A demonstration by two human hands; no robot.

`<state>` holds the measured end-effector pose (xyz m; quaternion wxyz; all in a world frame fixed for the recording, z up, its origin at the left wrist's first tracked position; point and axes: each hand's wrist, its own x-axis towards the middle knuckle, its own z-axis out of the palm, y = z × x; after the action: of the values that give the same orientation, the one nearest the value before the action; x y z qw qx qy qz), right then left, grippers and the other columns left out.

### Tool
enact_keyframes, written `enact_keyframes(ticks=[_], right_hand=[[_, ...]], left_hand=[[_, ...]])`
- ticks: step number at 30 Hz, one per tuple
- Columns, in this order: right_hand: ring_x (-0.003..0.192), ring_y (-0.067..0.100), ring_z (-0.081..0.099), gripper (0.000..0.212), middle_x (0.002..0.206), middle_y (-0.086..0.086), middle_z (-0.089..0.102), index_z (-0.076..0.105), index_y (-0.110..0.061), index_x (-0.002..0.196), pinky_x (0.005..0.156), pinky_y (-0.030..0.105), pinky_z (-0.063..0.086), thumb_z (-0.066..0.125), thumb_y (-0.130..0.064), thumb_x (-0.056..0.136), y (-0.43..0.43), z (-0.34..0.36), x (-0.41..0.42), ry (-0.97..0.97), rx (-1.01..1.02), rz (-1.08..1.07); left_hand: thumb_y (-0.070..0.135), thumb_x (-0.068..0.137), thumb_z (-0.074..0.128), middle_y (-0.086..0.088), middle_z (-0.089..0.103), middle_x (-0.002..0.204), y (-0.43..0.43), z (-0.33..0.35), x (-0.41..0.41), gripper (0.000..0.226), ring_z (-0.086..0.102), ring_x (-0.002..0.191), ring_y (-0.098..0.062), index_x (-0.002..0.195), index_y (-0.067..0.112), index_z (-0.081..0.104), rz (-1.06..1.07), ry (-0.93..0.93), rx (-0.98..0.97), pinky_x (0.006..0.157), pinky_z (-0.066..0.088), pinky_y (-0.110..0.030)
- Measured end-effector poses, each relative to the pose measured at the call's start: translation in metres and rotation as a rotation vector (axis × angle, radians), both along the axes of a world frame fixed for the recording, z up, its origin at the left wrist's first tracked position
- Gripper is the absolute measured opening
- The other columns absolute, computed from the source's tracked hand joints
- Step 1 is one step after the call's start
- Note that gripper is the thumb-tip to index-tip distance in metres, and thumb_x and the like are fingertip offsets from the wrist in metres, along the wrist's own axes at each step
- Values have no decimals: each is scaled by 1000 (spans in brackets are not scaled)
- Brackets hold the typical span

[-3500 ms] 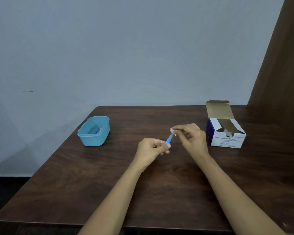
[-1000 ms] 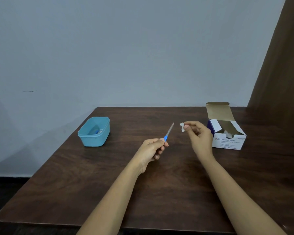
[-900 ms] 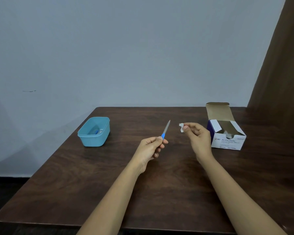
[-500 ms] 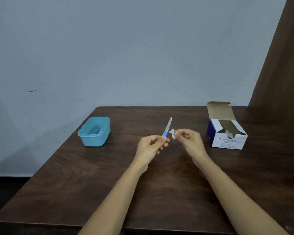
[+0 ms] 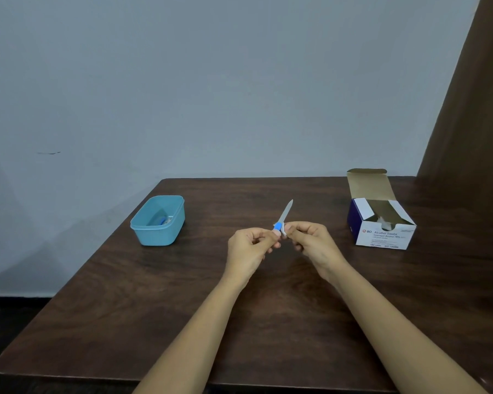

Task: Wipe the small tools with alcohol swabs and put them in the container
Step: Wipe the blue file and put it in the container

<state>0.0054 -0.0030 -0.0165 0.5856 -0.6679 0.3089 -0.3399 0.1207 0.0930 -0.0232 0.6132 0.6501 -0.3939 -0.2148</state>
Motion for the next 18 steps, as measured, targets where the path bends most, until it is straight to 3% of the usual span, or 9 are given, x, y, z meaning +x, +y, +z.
enact_keyframes(ticks=[5,10,18], right_hand=[[68,6,51,15,77,-10,71,76,-13,94,62,21,43,62,-17,91,1,4,0,8,54,7],[75,4,58,13,95,-4,74,76,-14,96,65,22,41,65,-17,89,2,4,-1,43,-8,10],[68,8,50,15,79,-5,71,77,-15,91,66,24,42,62,-17,92,3,4,-2,13,106,19]], left_hand=[[34,85,69,3,72,69,-1,-1,1,18,58,58,-1,81,19,78,40,-42,-6,56,49,-19],[31,87,67,1,73,70,-1,-1,1,19,58,59,-3,79,18,77,52,22,-32,59,49,-21],[31,87,67,3,72,70,0,-1,-1,15,58,58,0,79,23,77,33,-4,-3,57,50,-19]])
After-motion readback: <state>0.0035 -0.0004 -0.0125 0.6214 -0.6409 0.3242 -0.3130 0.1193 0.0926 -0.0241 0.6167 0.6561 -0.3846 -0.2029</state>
